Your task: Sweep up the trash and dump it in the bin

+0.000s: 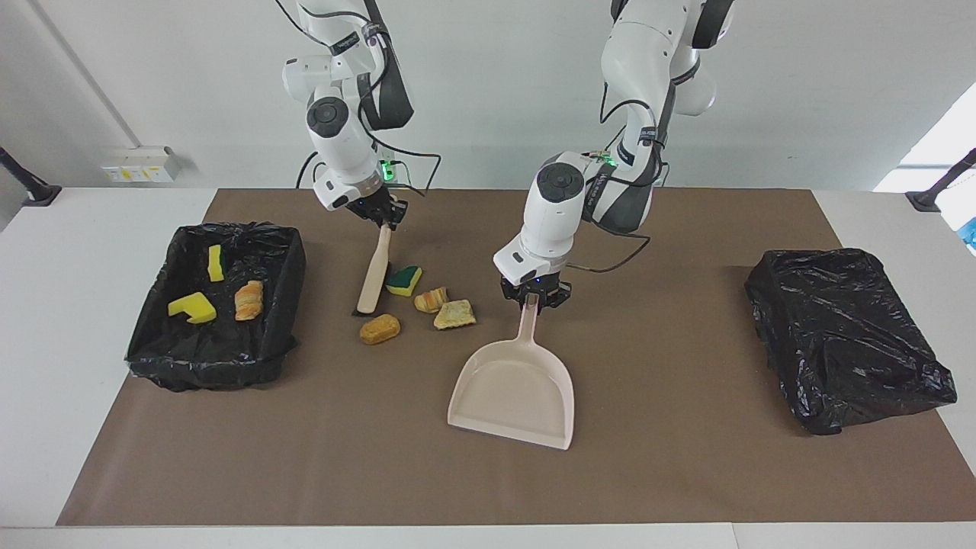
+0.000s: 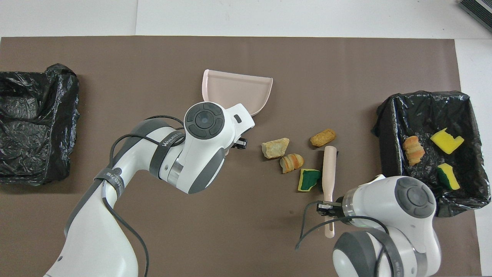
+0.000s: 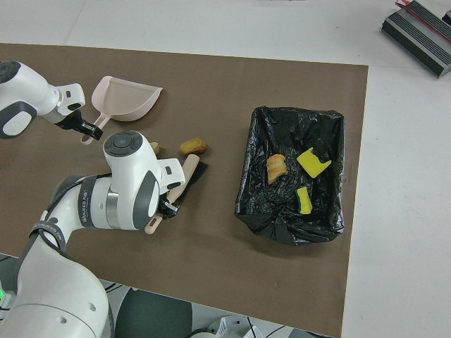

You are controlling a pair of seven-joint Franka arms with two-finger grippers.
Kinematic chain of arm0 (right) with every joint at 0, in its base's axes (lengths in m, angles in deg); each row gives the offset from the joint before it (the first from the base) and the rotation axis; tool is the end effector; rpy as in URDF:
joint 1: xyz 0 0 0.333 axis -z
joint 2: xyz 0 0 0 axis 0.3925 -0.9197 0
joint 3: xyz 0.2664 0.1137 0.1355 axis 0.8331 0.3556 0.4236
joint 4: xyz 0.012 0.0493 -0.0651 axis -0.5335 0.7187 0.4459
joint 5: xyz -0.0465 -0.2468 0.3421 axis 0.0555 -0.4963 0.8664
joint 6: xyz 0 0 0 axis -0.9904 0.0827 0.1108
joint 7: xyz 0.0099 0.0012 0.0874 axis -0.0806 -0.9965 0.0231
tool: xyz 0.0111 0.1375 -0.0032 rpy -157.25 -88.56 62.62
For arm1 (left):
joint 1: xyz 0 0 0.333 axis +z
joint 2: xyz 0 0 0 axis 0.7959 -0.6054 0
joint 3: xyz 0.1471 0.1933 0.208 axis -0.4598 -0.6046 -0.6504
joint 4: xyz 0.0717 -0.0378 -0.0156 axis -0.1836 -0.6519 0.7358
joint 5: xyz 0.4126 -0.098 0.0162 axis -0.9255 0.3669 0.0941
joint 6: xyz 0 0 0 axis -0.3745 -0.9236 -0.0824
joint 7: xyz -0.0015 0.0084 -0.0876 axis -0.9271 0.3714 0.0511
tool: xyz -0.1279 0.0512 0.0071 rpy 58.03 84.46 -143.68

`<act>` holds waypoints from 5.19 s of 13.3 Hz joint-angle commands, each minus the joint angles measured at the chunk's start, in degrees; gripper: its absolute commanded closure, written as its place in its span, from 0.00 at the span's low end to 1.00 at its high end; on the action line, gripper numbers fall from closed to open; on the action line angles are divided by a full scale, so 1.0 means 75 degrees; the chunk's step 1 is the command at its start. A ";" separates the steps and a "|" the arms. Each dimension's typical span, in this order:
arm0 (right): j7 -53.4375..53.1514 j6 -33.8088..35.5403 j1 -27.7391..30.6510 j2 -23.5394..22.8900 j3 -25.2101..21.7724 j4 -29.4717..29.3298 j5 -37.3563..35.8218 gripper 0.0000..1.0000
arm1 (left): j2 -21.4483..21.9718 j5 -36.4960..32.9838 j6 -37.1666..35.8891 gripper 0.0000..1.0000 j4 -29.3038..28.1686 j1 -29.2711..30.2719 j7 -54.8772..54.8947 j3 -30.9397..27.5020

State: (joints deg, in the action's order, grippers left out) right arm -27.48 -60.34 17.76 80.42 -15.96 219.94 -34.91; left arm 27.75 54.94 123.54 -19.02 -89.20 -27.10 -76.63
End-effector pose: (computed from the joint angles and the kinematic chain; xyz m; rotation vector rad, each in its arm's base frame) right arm 0.4120 0.1577 0.3192 -3.0089 0.3234 0.2972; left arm 0.5573 -0.4010 0.3133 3.0548 -0.4409 0.0640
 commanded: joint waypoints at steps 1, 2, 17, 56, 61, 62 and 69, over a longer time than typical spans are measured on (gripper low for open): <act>-0.0309 0.0426 -0.0351 -0.0738 0.0024 -0.1019 0.0311 1.00 | 0.0312 -0.0011 -0.0254 1.00 -0.0069 0.0114 0.0397 -0.0168; -0.0379 0.0800 -0.0400 -0.0844 0.0012 -0.1370 0.0300 1.00 | 0.0417 -0.0035 -0.0348 1.00 -0.0045 0.0231 0.0433 -0.0180; 0.3018 0.0430 0.1625 -0.0892 -0.0035 -0.1446 -0.2655 1.00 | 0.3346 -0.0926 -0.1767 1.00 -0.2808 0.2739 0.8526 -0.0204; -0.3274 -0.1235 -0.1841 -0.1747 0.0024 -0.1431 0.0052 1.00 | 0.2469 -0.0855 0.0494 1.00 -0.3537 0.1686 0.8343 -0.0157; -0.3123 -0.0312 -0.1760 -0.1690 0.0012 -0.1960 0.0054 1.00 | 0.2492 -0.0937 0.0530 1.00 -0.3526 0.1030 0.8355 -0.0157; -0.2994 -0.0147 -0.1759 -0.1596 0.0012 -0.1867 0.0019 1.00 | 0.2481 -0.0949 0.0542 1.00 -0.3514 0.1006 0.8355 -0.0157; -0.1903 -0.0261 -0.1618 -0.1512 0.0012 -0.1421 -0.0017 1.00 | 0.2504 -0.1101 0.0542 1.00 -0.3537 0.1006 0.8296 -0.0145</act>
State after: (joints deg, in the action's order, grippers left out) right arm -44.00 -61.63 5.44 68.89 -16.27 208.25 -35.57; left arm 46.50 47.89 127.25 -46.03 -81.02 35.84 -77.14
